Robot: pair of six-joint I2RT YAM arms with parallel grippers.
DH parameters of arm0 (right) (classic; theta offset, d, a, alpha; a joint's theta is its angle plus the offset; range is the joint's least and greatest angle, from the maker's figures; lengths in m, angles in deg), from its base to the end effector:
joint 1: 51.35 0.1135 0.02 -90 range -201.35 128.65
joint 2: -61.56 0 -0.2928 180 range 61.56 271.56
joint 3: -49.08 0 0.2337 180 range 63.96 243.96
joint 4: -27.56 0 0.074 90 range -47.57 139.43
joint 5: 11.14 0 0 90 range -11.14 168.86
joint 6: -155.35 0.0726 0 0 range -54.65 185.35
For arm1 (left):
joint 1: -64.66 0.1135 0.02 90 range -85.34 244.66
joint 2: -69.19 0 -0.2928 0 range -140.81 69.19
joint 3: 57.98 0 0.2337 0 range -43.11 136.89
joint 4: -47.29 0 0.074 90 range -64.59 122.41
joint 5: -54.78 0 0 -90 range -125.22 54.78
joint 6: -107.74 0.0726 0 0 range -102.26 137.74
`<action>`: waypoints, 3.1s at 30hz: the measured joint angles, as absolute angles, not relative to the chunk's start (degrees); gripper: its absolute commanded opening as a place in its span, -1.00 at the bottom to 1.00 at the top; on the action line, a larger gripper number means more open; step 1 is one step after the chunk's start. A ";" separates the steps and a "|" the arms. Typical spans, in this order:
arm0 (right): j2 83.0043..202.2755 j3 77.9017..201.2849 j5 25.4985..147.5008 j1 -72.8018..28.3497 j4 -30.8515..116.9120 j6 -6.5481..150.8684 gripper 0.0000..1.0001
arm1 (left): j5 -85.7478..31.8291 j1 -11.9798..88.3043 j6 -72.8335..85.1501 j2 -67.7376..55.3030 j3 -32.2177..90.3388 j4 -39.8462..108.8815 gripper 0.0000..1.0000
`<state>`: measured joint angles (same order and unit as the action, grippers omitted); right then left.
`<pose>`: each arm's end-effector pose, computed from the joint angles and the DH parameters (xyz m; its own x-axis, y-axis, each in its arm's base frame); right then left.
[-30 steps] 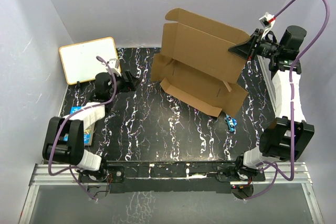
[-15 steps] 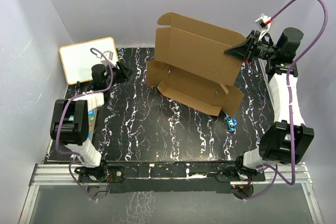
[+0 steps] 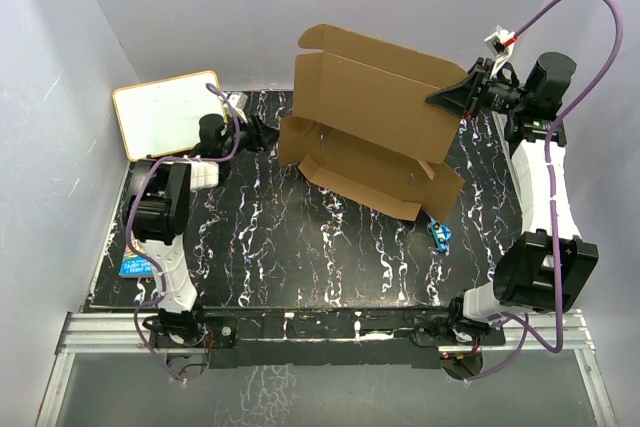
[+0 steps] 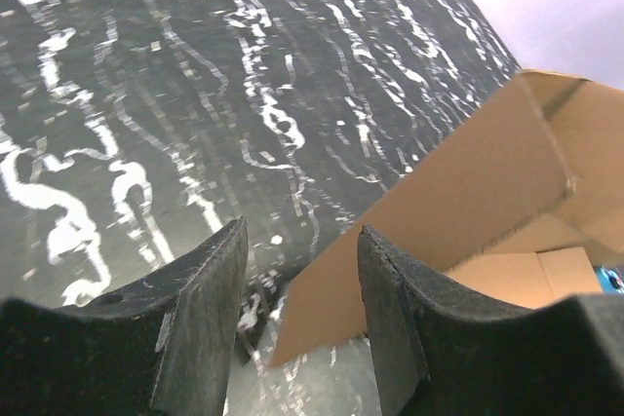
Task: Fold the paper box
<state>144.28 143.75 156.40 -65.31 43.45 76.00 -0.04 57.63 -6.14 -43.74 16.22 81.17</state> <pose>0.3092 -0.0038 0.4462 -0.2306 0.0984 -0.9681 -0.8656 0.4337 0.2503 0.4408 -0.0965 0.2257 -0.3479 -0.2905 -0.8914 0.5785 0.6817 -0.4479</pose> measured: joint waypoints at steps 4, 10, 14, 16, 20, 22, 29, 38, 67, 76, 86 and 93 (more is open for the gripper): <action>144.32 143.77 155.81 -64.94 44.85 74.08 -0.84 | 2.10 55.01 -5.35 -45.42 18.12 83.11 -0.04; 145.22 144.21 154.56 -64.78 50.58 68.09 -0.84 | 4.29 53.96 -4.83 -48.83 18.32 84.71 -0.02; 145.30 144.21 153.95 -64.67 52.41 66.06 -0.84 | 4.94 53.92 -4.28 -49.59 18.32 85.27 0.00; 145.30 144.21 153.73 -64.46 53.00 65.14 -0.84 | 5.33 53.90 -3.89 -49.64 18.32 85.84 0.01; 145.30 144.23 153.31 -64.04 54.62 63.28 -0.84 | 6.52 53.39 -3.21 -49.77 18.45 87.07 0.03; 145.30 144.23 152.94 -63.87 55.14 62.65 -0.84 | 7.35 53.07 -2.82 -50.45 19.00 88.03 0.03; 145.28 144.25 152.33 -63.76 54.99 63.54 -0.84 | 9.38 51.82 -2.43 -52.13 19.50 91.18 0.04; 145.11 142.94 153.21 -63.67 45.00 74.58 -0.84 | 9.71 51.49 -3.06 -52.04 13.14 100.31 0.10; 145.02 141.02 152.29 -62.99 48.72 70.78 -0.84 | 5.99 48.94 1.68 -50.93 6.39 112.03 0.75; 145.04 141.23 150.87 -62.99 49.42 70.30 -0.84 | 7.02 49.07 1.09 -50.69 6.67 111.83 0.68; 145.83 142.61 147.98 -62.93 49.99 70.32 -0.84 | 4.31 50.33 1.40 -49.09 6.47 106.39 0.68; 146.40 143.05 147.50 -62.93 49.96 70.32 -0.84 | 6.19 52.61 -2.34 -48.98 4.24 111.20 0.68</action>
<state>146.40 143.05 147.50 -62.93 49.96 70.32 6.19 52.61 -2.34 -48.98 4.24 111.20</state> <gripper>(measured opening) 0.088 0.841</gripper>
